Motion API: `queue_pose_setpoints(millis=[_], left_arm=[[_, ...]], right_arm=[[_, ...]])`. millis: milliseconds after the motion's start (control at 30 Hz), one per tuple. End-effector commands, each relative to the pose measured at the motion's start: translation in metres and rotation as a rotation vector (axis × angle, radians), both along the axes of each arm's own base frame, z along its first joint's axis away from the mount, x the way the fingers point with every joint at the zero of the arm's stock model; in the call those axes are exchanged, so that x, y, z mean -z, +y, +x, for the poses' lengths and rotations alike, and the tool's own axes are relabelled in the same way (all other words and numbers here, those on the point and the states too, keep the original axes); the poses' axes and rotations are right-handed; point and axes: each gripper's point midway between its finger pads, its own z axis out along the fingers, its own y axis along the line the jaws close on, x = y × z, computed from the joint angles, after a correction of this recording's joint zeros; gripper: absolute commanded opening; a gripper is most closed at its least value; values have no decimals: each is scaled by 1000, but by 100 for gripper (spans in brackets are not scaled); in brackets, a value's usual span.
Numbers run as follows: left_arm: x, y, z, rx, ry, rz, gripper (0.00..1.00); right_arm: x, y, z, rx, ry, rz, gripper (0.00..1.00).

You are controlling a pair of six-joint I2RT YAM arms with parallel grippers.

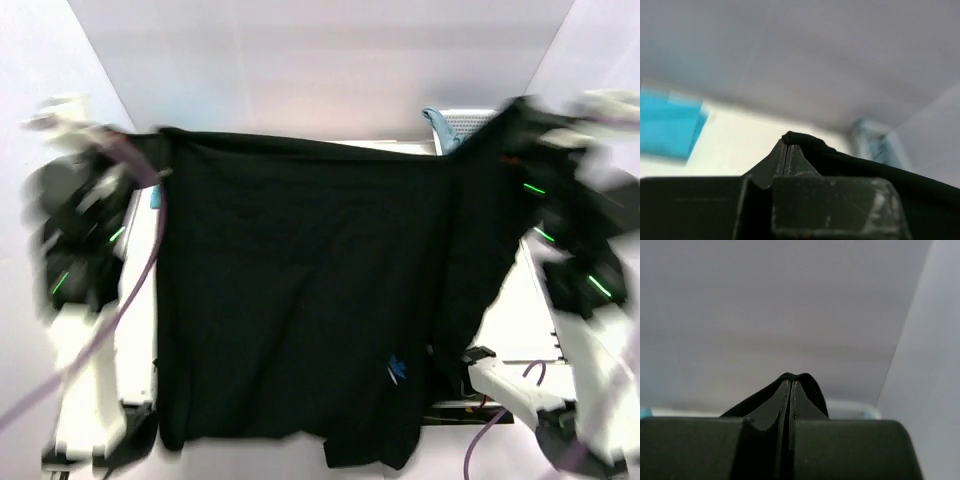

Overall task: Fold and stack the t-shirts
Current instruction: Flatten out the tshirt

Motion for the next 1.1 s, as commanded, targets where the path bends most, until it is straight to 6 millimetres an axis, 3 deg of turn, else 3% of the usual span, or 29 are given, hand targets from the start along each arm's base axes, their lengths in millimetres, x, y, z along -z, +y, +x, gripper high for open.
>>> queue_pose_setpoints(millis=[0,33,67,100,133,200,233,267,300,333,367,400,433,467,500,533,600,633,667,700,733,800,833,867,900,933,967,1033,1067], left_arm=[[105,12,77,-82,250,37,0],[126,12,100,-77,277,39,0],[173,15,116,-97,365,46,0],[195,14,128,-98,401,39,0],[226,18,153,-126,445,45,0],[276,24,177,-169,544,48,0],[299,34,189,-230,588,63,4],[309,35,203,-248,627,52,37],[361,37,224,-263,753,77,55],[378,42,234,-299,810,85,63],[365,40,250,-290,838,88,65],[374,39,260,-290,879,96,74],[405,39,272,-289,954,111,74],[384,37,285,-276,927,116,78],[380,32,293,-268,911,118,94],[373,26,295,-238,894,146,100],[363,21,298,-215,861,133,100],[365,15,293,-176,866,133,100],[363,16,287,-175,868,133,100],[344,13,283,-160,819,121,100],[357,6,269,-110,855,127,100],[354,-11,257,-30,834,111,100],[360,-20,239,10,849,107,100],[363,-25,231,45,852,98,100],[367,-40,223,109,856,88,100],[379,-45,209,127,889,82,100],[386,-57,200,160,907,89,100],[415,-66,180,184,984,85,100],[423,-74,173,197,1009,83,100]], right_arm=[[77,19,91,76,160,-49,0],[92,22,103,75,190,-45,0],[131,35,131,57,277,-86,0],[150,41,145,52,304,-88,0],[195,51,181,54,403,-108,0],[227,63,207,9,469,-117,0],[287,77,239,-16,596,-157,0],[293,81,251,-32,612,-166,0],[294,86,266,-45,612,-176,0],[333,93,286,-51,685,-204,1],[365,96,303,-43,778,-232,11],[376,97,327,-1,802,-230,22],[361,99,336,7,817,-231,52],[398,100,335,15,936,-255,70],[417,102,333,9,1005,-276,72],[398,106,339,-8,968,-271,90],[377,113,331,-45,930,-263,90],[393,116,320,-79,969,-266,90],[360,115,308,-98,927,-201,90],[368,114,297,-104,960,-185,90],[377,109,287,-85,1001,-142,90],[375,96,255,-41,1071,-63,90],[384,88,229,2,1149,15,90],[406,85,220,20,1205,33,90],[408,80,207,41,1236,77,90],[433,72,182,61,1314,88,90],[441,71,172,59,1348,118,90],[437,72,151,42,1363,191,90],[471,64,126,57,1457,196,90]])
